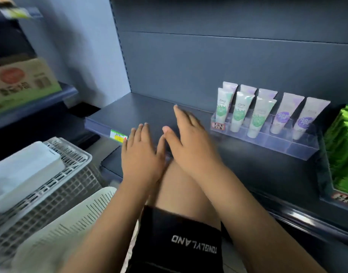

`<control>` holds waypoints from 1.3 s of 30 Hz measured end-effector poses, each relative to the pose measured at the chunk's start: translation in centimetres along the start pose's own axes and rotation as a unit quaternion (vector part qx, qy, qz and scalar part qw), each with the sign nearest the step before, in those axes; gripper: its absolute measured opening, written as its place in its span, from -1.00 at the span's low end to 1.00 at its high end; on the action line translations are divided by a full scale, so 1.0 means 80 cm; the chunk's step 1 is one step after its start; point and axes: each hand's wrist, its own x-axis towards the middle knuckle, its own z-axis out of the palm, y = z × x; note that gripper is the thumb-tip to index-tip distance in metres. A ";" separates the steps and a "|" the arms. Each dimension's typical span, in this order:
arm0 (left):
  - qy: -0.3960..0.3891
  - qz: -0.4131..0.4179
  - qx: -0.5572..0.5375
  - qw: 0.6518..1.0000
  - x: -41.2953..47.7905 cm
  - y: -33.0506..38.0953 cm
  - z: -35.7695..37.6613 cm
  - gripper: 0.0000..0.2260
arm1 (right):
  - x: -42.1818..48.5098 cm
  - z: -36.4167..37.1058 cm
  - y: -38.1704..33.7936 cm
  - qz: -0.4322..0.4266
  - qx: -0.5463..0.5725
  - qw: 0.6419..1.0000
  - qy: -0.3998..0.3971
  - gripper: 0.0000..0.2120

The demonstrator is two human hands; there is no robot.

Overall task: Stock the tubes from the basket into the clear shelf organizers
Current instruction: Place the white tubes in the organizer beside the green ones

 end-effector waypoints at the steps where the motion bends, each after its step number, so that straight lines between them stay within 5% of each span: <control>1: 0.006 -0.024 0.013 1.000 -0.012 -0.027 -0.005 -0.24 | 0.000 0.018 -0.018 -0.014 0.001 1.000 -0.015 -0.39; 8: 0.015 -0.185 0.109 0.976 -0.118 -0.199 -0.048 -0.31 | -0.036 0.164 -0.117 -0.167 -0.063 0.970 -0.165 -0.36; 15: -0.051 -0.301 0.149 0.940 -0.220 -0.319 -0.023 -0.35 | -0.070 0.268 -0.128 -0.147 -0.082 0.927 -0.336 -0.46; 21: -0.162 -0.364 0.098 0.912 -0.260 -0.363 0.053 -0.41 | -0.099 0.338 -0.117 -0.016 -0.101 0.885 -0.455 -0.68; 25: -0.258 -0.422 0.017 0.869 -0.258 -0.383 0.118 -0.46 | -0.098 0.389 -0.102 0.105 -0.099 0.821 -0.552 -0.78; 28: -0.296 -0.450 -0.049 0.841 -0.250 -0.399 0.164 -0.49 | -0.087 0.433 -0.095 0.180 -0.083 0.806 -0.557 -0.84; 30: -0.318 -0.476 -0.097 0.814 -0.241 -0.409 0.196 -0.50 | -0.074 0.469 -0.086 0.221 -0.066 0.805 -0.547 -0.81; 34: -0.371 -0.524 -0.135 0.755 -0.226 -0.424 0.245 -0.51 | -0.074 0.539 -0.067 0.279 -0.115 0.730 -0.614 -0.79; 36: -0.369 -0.524 -0.127 0.757 -0.221 -0.431 0.262 -0.51 | -0.096 0.570 -0.050 0.319 -0.076 0.714 -0.619 -0.67; 39: -0.345 -0.518 -0.145 0.769 -0.221 -0.441 0.282 -0.66 | -0.138 0.604 -0.024 0.511 0.000 0.663 -0.547 -0.51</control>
